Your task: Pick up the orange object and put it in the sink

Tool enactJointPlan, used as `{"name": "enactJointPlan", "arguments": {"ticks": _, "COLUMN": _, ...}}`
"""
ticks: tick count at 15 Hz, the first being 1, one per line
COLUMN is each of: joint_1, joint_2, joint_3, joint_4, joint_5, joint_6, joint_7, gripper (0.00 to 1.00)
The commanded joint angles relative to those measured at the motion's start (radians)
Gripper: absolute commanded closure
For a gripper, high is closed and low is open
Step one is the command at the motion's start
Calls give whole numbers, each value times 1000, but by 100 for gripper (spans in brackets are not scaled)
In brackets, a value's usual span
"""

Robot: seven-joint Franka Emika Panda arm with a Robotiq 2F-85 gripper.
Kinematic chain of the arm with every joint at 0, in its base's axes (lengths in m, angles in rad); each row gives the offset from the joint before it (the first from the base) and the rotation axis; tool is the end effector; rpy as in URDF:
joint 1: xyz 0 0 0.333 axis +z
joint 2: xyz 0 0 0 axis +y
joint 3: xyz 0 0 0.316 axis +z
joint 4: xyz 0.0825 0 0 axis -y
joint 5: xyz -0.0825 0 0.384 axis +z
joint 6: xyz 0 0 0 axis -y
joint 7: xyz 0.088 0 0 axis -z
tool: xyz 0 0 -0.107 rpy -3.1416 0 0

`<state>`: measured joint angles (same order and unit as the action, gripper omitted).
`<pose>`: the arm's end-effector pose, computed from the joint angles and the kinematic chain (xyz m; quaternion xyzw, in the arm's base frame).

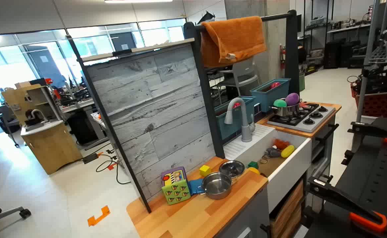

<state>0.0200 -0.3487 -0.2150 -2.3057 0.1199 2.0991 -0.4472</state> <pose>0.4512 -0.0893 0.4934 -0.9885 -0.1023 -0.0908 0.0650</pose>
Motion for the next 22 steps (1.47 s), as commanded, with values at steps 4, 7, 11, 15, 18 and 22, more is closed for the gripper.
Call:
{"name": "enactJointPlan", "arguments": {"ticks": 4, "joint_1": -16, "joint_2": 1, "joint_3": 14, "joint_4": 4, "joint_5": 6, "joint_6": -4, "joint_7": -4, "gripper": 0}}
{"name": "enactJointPlan", "arguments": {"ticks": 7, "joint_1": -16, "joint_2": 1, "joint_3": 14, "joint_4": 4, "joint_5": 6, "joint_6": -4, "joint_7": -4, "gripper": 0}}
{"name": "enactJointPlan", "arguments": {"ticks": 11, "joint_1": -16, "joint_2": 1, "joint_3": 14, "joint_4": 4, "joint_5": 6, "joint_6": -4, "joint_7": -4, "gripper": 0}}
{"name": "enactJointPlan", "arguments": {"ticks": 15, "joint_1": -5, "joint_2": 22, "joint_3": 8, "joint_4": -18, "joint_5": 55, "joint_6": 87, "joint_7": -13, "gripper": 0}}
{"name": "enactJointPlan", "arguments": {"ticks": 18, "joint_1": 7, "joint_2": 77, "joint_3": 8, "joint_4": -11, "joint_5": 129, "joint_6": 195, "joint_7": -14, "gripper": 0}}
{"name": "enactJointPlan", "arguments": {"ticks": 22, "joint_1": 13, "joint_2": 170, "joint_3": 30, "joint_4": 24, "joint_5": 202, "joint_6": 321, "joint_7": -11, "gripper": 0}}
